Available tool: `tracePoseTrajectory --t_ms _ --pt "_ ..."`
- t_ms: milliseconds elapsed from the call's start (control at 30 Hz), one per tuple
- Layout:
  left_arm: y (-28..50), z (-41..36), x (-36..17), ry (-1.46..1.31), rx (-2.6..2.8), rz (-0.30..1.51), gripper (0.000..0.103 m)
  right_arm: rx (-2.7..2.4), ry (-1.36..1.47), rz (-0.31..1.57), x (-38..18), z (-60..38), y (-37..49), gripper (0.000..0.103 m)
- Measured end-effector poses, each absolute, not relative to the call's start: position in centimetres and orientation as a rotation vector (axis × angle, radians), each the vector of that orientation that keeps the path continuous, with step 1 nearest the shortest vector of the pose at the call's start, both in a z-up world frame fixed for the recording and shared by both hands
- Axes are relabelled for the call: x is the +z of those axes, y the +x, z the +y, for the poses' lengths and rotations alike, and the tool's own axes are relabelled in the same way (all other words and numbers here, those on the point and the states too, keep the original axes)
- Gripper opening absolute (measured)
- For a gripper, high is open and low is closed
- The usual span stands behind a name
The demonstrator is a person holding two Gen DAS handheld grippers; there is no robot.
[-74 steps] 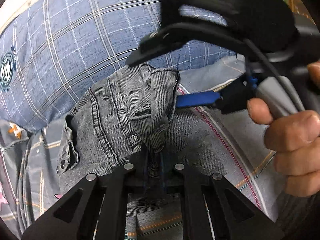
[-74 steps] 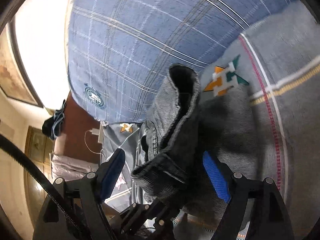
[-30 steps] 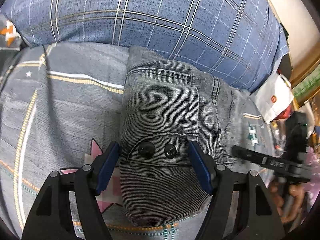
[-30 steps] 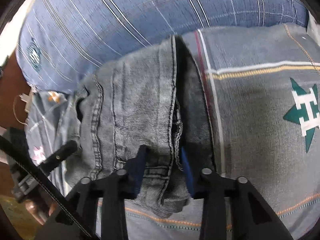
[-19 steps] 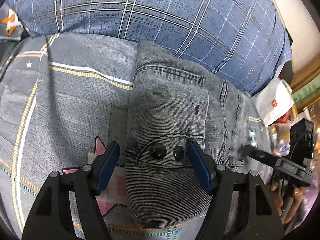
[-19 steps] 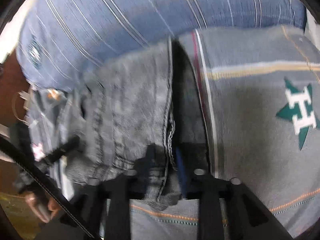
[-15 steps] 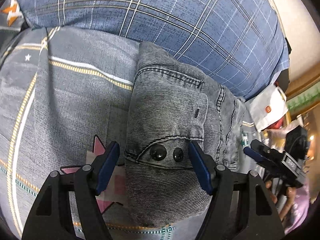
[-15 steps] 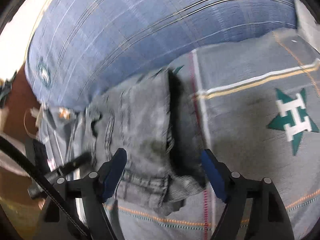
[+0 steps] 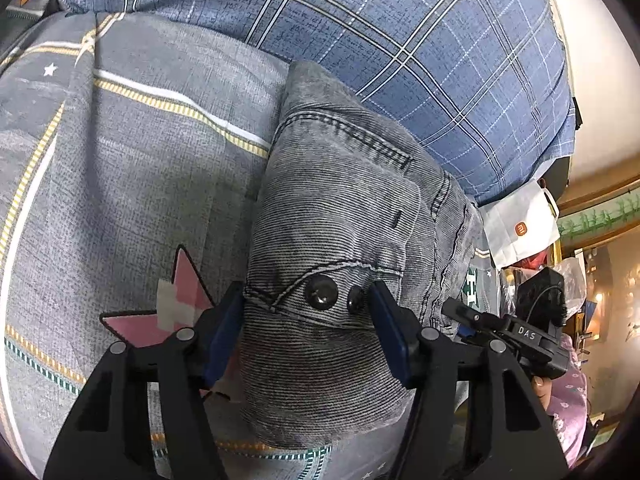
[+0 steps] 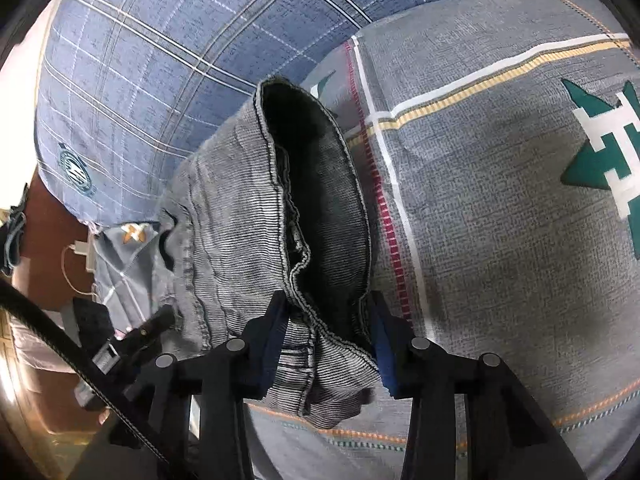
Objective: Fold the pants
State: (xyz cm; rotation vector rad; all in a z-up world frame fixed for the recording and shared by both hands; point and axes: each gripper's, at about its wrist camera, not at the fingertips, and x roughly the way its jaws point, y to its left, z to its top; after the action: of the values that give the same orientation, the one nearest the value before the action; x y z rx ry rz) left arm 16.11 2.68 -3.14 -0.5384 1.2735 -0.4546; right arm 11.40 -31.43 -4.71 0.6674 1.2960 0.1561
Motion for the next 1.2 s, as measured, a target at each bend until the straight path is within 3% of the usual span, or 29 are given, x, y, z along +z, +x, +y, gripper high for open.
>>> tracePoseTrajectory --t_ms 100,133,167,233,333,400,433,533,600,733,800,833,867,933,1067,1167,1200 --pt "16.3 2.8 -3.9 -0.57 -0.457 1.295 0.061 0.174 0.724 1.298 -5.1 -32.3 11.4 0.053" --pt "16.3 2.8 -4.0 -0.576 -0.46 1.304 0.058 0.193 0.75 1.292 -5.0 -32.3 11.4 0.057" --pt "16.1 2.8 -3.9 -0.59 -0.468 1.307 0.046 0.211 0.766 1.285 -5.0 -32.3 11.4 0.057" --pt "15.9 2.8 -3.1 -0.594 -0.481 1.302 0.038 0.25 0.782 1.285 -4.8 -32.1 11.4 0.055" --pt "15.8 3.1 -2.6 -0.629 -0.474 1.29 0.038 0.242 0.755 1.302 -5.0 -31.8 11.6 0.056" --pt "15.9 2.9 -3.4 -0.615 -0.448 1.307 0.044 0.221 0.751 1.318 -5.6 -31.6 11.7 0.057" --pt "15.9 2.8 -3.9 -0.598 -0.431 1.314 0.052 0.228 0.756 1.304 -5.3 -31.5 11.7 0.058" --pt "15.9 2.9 -4.3 -0.619 -0.43 1.308 0.054 0.243 0.76 1.283 -5.0 -31.0 11.7 0.052" --pt "15.6 2.7 -3.7 -0.612 -0.445 1.295 0.046 0.258 0.727 1.279 -4.8 -30.4 11.7 0.049" --pt "15.4 2.3 -3.5 -0.58 -0.432 1.269 0.045 0.241 0.765 1.28 -5.8 -30.1 11.8 0.053" --pt "15.4 2.3 -3.8 -0.578 -0.418 1.269 0.045 0.239 0.749 1.262 -5.6 -29.3 12.0 0.046" --pt "15.2 2.2 -3.5 -0.58 -0.421 1.263 0.037 0.249 0.719 1.242 -5.0 -29.1 12.0 0.036" --pt "15.0 2.3 -2.9 -0.582 -0.43 1.25 0.027 0.26 0.7 1.218 -4.4 -29.0 11.9 0.035" --pt "14.3 2.3 -1.0 -0.571 -0.445 1.212 0.021 0.283 0.634 1.142 -2.4 -28.0 11.6 0.032" --pt "12.2 1.9 2.2 -0.489 -0.393 1.17 0.02 0.351 0.576 1.053 0.2 -27.2 11.2 0.031" --pt "12.3 1.6 0.1 -0.473 -0.349 1.278 0.026 0.334 0.529 1.195 -2.1 -26.8 12.2 0.033" --pt "12.5 1.6 -1.1 -0.475 -0.345 1.322 0.029 0.308 0.529 1.249 -3.2 -26.9 12.5 0.039"
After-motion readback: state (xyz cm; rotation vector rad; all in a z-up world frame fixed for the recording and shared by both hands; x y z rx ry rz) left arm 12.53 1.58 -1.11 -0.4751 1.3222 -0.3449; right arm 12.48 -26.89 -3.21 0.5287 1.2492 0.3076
